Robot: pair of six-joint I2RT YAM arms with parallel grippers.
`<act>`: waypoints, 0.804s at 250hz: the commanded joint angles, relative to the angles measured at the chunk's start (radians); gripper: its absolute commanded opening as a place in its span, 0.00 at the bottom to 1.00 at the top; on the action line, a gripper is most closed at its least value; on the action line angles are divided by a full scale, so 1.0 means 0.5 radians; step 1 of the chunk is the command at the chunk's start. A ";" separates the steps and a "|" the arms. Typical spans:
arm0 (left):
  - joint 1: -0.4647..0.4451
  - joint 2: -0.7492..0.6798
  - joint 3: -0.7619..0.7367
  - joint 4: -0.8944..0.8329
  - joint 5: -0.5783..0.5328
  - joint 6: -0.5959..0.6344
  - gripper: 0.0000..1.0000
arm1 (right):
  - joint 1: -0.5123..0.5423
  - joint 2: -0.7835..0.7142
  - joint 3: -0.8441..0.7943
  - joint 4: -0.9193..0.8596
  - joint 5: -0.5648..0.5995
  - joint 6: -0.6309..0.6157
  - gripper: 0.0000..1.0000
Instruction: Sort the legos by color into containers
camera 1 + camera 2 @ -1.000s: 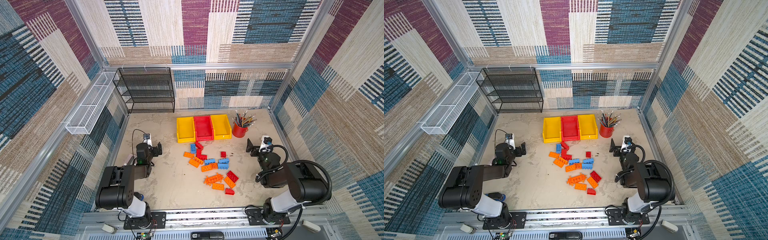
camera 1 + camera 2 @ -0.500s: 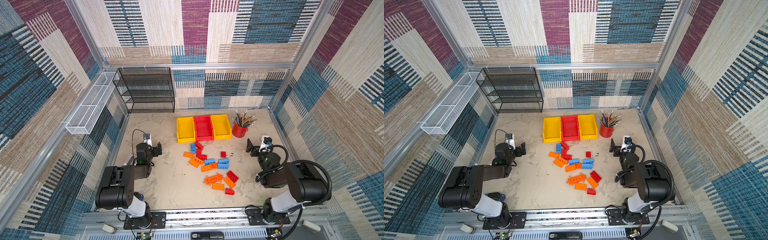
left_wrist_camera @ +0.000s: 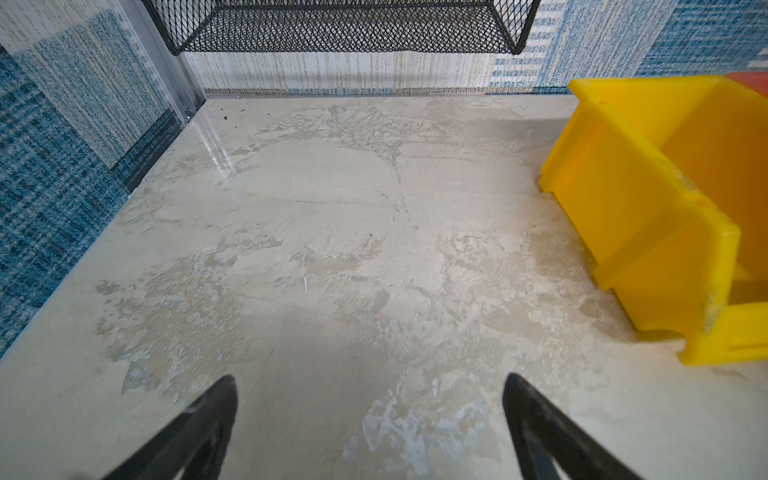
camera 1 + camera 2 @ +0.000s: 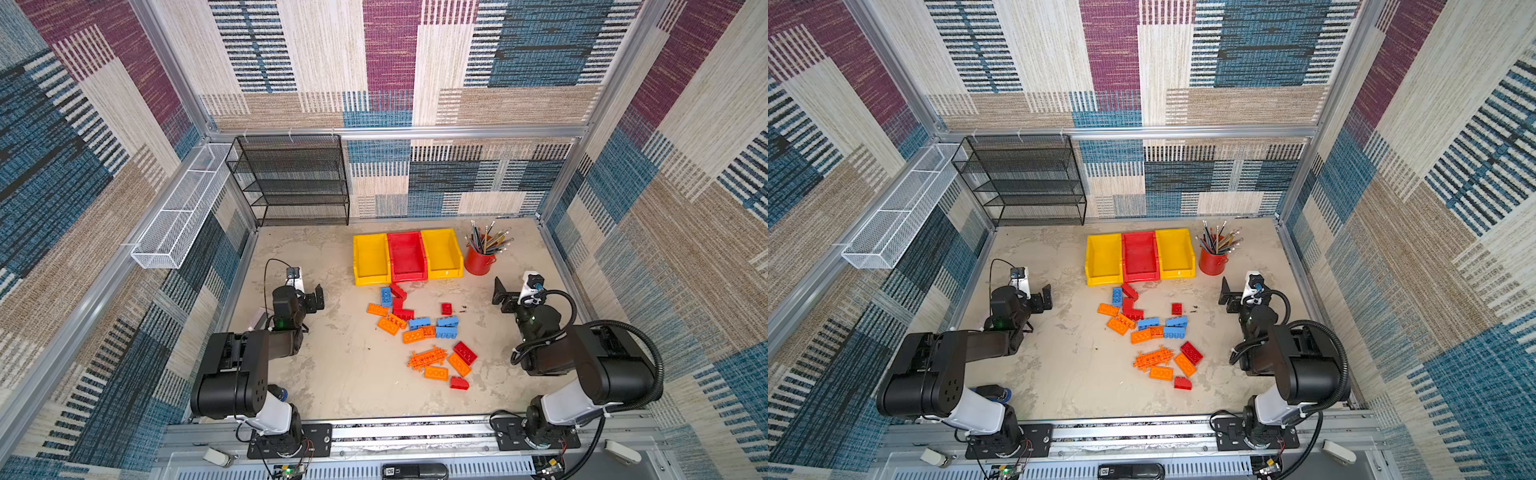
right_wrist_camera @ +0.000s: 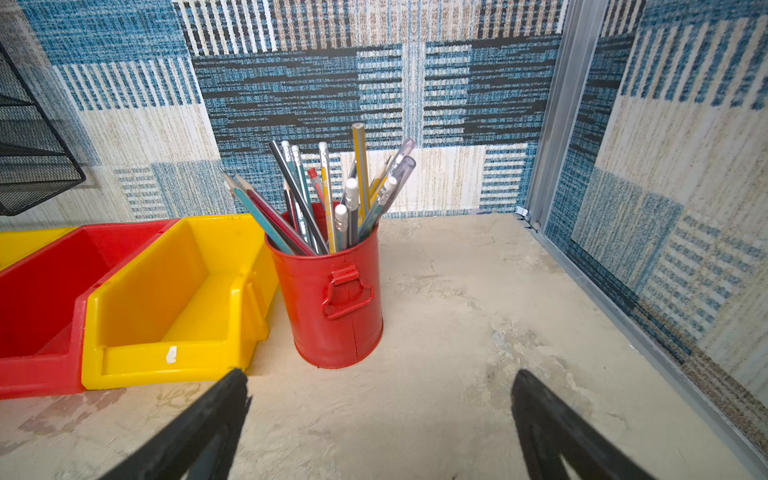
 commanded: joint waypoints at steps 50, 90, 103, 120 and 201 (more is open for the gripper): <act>0.001 -0.008 0.007 0.019 0.011 -0.002 1.00 | 0.001 -0.006 -0.005 0.066 0.015 0.013 0.99; 0.003 -0.005 0.007 0.025 0.012 -0.005 1.00 | 0.002 -0.008 -0.002 0.066 0.016 0.013 0.99; 0.001 -0.005 0.003 0.030 0.009 -0.004 1.00 | 0.001 -0.007 -0.002 0.066 0.014 0.013 0.99; 0.003 -0.003 0.004 0.032 0.009 -0.001 1.00 | 0.003 -0.006 -0.002 0.066 0.018 0.013 0.99; 0.003 -0.002 0.004 0.039 0.007 0.001 1.00 | 0.002 -0.005 -0.001 0.066 0.015 0.013 0.99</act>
